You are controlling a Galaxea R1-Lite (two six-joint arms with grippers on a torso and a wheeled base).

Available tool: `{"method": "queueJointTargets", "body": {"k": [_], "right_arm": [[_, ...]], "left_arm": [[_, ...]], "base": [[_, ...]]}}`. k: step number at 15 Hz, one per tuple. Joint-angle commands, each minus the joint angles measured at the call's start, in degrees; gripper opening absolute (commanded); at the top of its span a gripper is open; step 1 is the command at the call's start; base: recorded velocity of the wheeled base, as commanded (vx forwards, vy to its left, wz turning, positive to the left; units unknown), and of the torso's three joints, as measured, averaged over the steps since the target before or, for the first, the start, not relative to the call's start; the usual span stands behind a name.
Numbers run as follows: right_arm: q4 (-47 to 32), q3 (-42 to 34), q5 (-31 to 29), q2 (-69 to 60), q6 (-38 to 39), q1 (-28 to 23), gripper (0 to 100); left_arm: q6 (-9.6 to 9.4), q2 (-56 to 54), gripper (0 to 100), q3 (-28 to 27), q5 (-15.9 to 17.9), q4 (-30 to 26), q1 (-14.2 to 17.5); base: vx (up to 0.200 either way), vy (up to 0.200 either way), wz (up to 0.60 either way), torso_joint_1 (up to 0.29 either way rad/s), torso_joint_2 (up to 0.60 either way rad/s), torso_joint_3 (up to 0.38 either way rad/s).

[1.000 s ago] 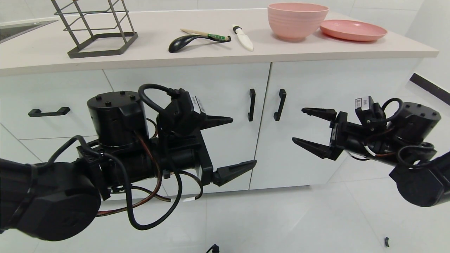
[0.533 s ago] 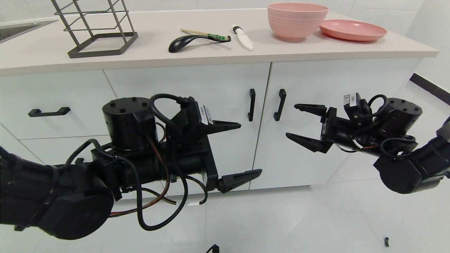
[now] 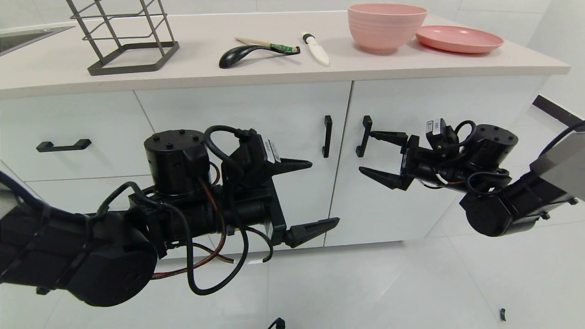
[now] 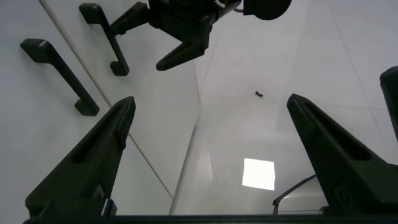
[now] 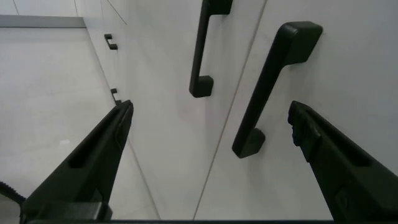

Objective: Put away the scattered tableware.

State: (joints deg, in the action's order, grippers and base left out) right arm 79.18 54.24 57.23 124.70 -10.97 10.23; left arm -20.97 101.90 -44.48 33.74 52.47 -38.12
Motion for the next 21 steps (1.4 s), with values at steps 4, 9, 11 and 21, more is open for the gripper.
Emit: {"method": "queueJointTargets", "body": {"k": [4,9,11,21], "right_arm": [[0.0,2.0,3.0,2.0,0.0,0.5,100],[0.1,6.6,5.6,5.0,0.3,2.2,100],[0.2,7.5,9.4,5.3,1.0,2.8,100],[2.4,-12.6,19.8,-8.0,1.0,0.3,100]], "left_arm": [[0.31,0.1,100,-1.0,-0.9,0.4,0.1],[3.92,1.6,100,-4.3,-1.1,0.4,-0.5],[4.09,2.9,100,-6.1,-0.9,0.4,-0.2],[6.11,12.4,100,-18.5,-0.3,3.4,-2.5]], "base": [[0.0,0.0,0.0,0.0,0.0,0.0],[0.0,0.0,0.0,0.0,0.0,0.0],[0.0,0.0,0.0,0.0,0.0,0.0],[0.0,0.0,0.0,0.0,0.0,0.0]]}}
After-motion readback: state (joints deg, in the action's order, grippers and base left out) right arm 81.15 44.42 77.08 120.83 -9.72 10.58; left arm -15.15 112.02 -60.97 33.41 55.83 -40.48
